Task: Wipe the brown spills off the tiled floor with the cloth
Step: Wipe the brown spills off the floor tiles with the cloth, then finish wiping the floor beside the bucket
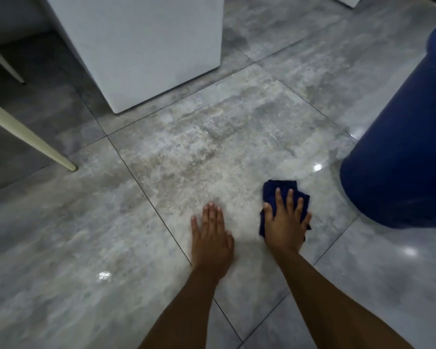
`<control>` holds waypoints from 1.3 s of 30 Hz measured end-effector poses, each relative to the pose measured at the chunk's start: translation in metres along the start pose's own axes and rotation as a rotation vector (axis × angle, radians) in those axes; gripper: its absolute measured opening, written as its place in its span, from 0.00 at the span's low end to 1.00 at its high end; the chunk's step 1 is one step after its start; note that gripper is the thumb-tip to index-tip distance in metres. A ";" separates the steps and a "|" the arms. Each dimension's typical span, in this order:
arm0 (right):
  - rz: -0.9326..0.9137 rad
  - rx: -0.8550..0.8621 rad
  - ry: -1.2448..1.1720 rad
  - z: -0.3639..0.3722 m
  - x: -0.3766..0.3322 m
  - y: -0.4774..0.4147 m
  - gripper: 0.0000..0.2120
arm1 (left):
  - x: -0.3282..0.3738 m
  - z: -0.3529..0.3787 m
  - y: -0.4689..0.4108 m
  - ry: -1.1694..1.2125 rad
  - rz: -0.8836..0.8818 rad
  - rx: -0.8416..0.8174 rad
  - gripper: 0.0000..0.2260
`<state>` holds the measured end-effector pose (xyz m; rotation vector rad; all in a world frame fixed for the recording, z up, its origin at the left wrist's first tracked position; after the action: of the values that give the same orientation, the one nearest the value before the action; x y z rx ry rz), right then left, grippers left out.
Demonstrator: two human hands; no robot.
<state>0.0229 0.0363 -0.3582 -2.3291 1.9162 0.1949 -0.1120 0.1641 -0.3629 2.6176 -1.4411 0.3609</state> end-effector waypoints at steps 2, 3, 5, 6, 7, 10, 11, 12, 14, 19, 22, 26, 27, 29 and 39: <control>-0.008 0.012 0.000 0.002 0.006 0.021 0.27 | 0.012 0.001 0.003 0.013 0.004 0.019 0.27; -0.034 0.014 -0.014 0.001 0.004 0.031 0.27 | 0.013 0.002 0.004 0.010 0.003 0.011 0.27; -0.070 -0.016 -0.065 0.001 0.007 0.040 0.28 | 0.016 0.003 0.005 -0.004 0.026 0.010 0.26; -0.094 -0.029 -0.087 -0.002 0.011 0.038 0.29 | 0.016 0.004 0.004 -0.017 0.043 0.012 0.26; -0.116 -0.043 -0.104 -0.004 0.016 0.030 0.29 | 0.016 0.006 0.004 -0.029 0.053 -0.002 0.26; -0.056 -0.165 -0.325 -0.020 0.028 0.009 0.23 | 0.014 0.007 0.002 -0.061 -0.003 -0.065 0.29; 0.018 -0.207 -0.437 -0.034 0.033 0.003 0.21 | 0.016 0.005 0.001 -0.071 -0.024 -0.086 0.30; 0.088 -0.238 -0.531 -0.053 0.035 -0.003 0.19 | 0.019 0.005 0.001 -0.076 -0.036 -0.120 0.30; 0.160 -0.213 -0.659 -0.102 0.038 -0.015 0.16 | 0.030 0.000 -0.001 -0.095 -0.023 -0.183 0.30; 0.210 0.000 -0.843 -0.252 0.049 -0.019 0.14 | 0.077 -0.009 0.000 -0.094 0.048 -0.223 0.33; 0.203 0.222 -0.947 -0.339 0.057 -0.013 0.16 | 0.106 -0.006 0.004 -0.057 0.113 -0.233 0.28; 0.182 0.575 -0.938 -0.417 0.074 -0.007 0.17 | 0.114 0.001 0.011 -0.037 0.147 -0.206 0.35; 0.163 0.625 -0.885 -0.424 0.079 -0.009 0.17 | 0.113 0.003 0.014 -0.049 0.150 -0.214 0.35; 0.166 0.643 -0.678 -0.421 0.087 -0.017 0.20 | 0.112 0.004 0.016 -0.060 0.151 -0.225 0.35; 0.095 0.289 -0.035 -0.341 0.107 -0.037 0.32 | 0.153 -0.034 -0.008 -0.120 0.242 -0.201 0.34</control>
<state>0.0874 -0.1189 -0.0407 -2.0390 1.8958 -0.0315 -0.0313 0.0513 -0.2885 2.3482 -1.7398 0.0775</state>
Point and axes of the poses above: each hand's wrist, its own y-axis away from the middle knuckle, its own z-axis out of the palm, x = y × z, the point moved 6 cm from there along -y, towards the middle knuckle, and after that the axes turned 11 degrees about x, right-handed, at the moved point
